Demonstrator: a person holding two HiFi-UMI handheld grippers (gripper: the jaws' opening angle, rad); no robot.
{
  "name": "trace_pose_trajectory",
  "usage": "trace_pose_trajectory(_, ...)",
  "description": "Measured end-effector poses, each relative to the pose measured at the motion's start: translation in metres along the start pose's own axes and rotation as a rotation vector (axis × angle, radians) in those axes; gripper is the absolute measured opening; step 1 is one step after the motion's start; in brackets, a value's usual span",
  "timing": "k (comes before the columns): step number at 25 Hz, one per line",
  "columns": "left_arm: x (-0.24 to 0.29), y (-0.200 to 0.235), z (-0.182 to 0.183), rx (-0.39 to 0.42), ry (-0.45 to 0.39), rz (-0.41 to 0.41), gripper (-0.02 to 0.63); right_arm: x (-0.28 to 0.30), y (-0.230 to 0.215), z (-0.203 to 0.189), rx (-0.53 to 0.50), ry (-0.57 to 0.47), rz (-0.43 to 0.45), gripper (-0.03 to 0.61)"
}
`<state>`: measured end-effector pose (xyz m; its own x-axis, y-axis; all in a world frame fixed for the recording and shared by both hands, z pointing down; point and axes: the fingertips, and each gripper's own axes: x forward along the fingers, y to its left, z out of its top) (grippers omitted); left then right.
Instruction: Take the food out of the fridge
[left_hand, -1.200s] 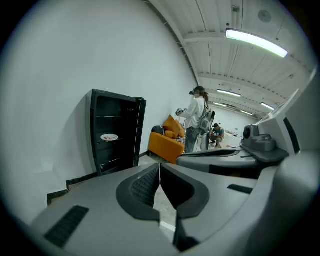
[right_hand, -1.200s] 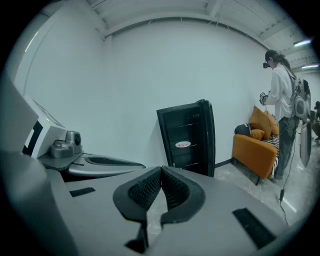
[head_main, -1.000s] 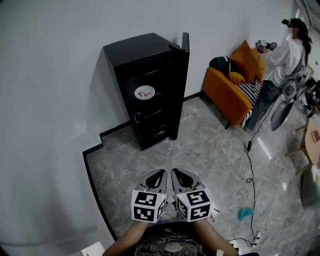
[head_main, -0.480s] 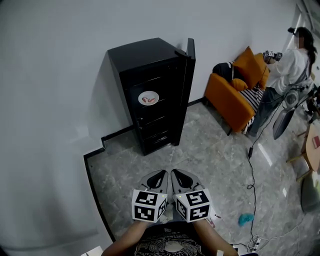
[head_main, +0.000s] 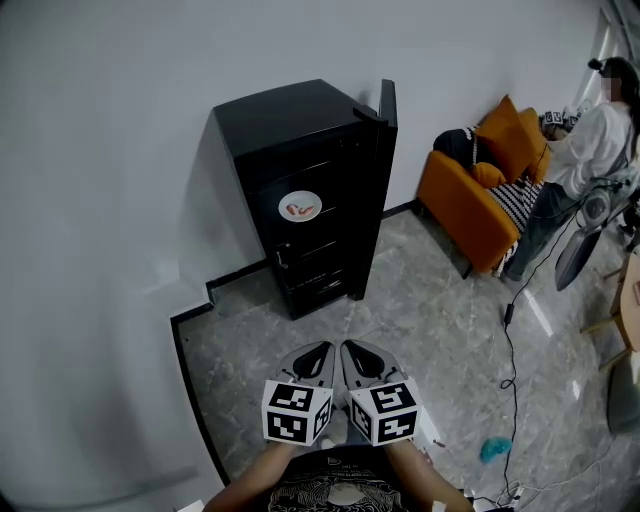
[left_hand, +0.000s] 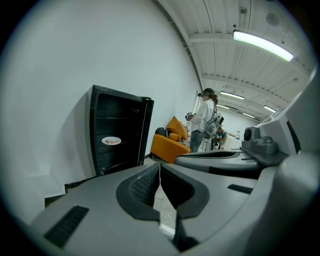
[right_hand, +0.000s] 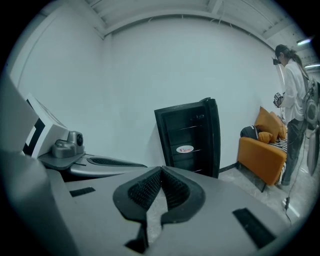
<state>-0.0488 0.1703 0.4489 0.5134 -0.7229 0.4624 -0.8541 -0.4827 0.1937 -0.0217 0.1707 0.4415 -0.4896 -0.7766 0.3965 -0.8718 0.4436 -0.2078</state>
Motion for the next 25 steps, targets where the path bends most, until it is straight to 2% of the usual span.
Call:
trace_pose_trajectory(15,0.098,0.022,0.063,-0.019,0.001,0.064,0.018,0.07,-0.085,0.056,0.023,-0.011,0.068,0.021)
trace_pose_trajectory(25,0.16,0.034,0.091,-0.055,0.017,0.112,0.018,0.112,-0.134,0.081,0.025,0.01,0.123,0.021)
